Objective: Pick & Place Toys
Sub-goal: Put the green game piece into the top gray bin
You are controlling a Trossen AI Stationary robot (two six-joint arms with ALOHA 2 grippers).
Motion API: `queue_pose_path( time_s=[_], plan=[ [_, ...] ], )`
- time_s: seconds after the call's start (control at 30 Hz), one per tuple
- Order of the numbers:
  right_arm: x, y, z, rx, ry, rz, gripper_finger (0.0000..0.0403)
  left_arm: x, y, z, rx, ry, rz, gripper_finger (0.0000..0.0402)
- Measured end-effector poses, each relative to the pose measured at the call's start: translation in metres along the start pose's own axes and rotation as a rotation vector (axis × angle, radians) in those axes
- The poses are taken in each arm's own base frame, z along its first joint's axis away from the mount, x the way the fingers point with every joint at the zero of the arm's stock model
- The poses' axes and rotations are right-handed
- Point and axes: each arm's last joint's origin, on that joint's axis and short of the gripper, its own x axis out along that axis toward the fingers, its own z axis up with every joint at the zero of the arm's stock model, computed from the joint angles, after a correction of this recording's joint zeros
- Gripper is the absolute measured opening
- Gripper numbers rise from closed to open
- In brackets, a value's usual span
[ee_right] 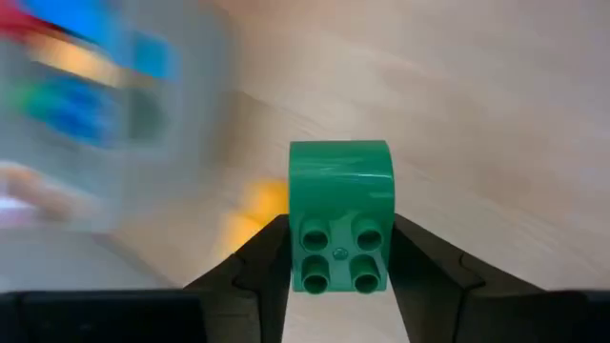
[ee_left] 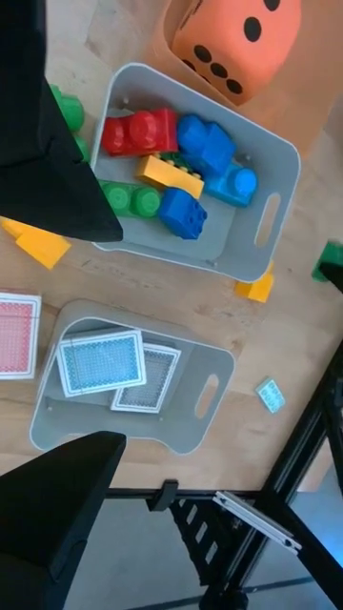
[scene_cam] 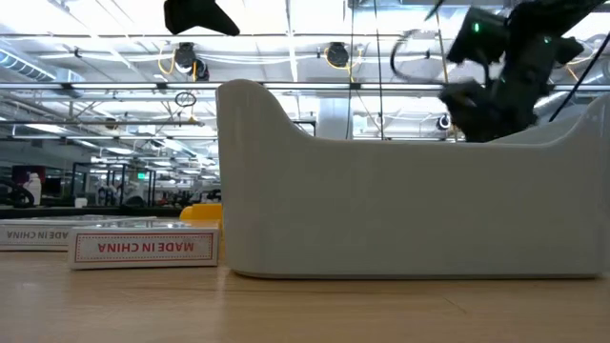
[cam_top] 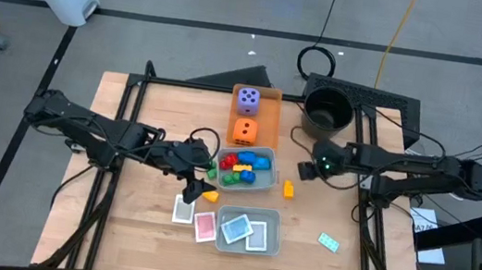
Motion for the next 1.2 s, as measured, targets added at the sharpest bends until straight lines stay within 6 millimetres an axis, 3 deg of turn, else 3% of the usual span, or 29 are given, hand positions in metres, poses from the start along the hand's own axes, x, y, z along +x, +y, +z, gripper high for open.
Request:
queue_pose_path(
  time_s=[0.33, 0.53, 0.67, 0.83, 1.0, 1.2],
  plan=[
    [-0.045, 0.066, 0.031, -0.147, -0.332, 0.539, 0.0139, 0.000, -0.003, 0.005, 0.020, -0.049, -0.030, 0.0347],
    [-0.078, 0.108, 0.047, -0.310, -0.446, 0.595, 0.0139, -0.002, -0.006, 0.021, -0.017, -0.189, -0.109, 0.0347],
    [-0.089, 0.137, 0.055, -0.431, -0.431, 0.535, 0.0139, -0.008, -0.005, 0.036, -0.028, -0.296, -0.183, 0.0347],
    [-0.079, 0.164, 0.058, -0.611, -0.320, 0.378, 0.0139, -0.019, -0.002, 0.049, -0.019, -0.385, -0.264, 0.0347],
    [-0.049, 0.172, 0.053, -0.734, -0.152, 0.215, 0.0139, -0.039, 0.001, 0.057, 0.012, -0.461, -0.312, 0.0347],
    [-0.007, 0.176, 0.042, -0.797, 0.043, 0.179, 0.0139, -0.070, 0.006, 0.059, 0.034, -0.540, -0.329, 0.0347]
  ],
)
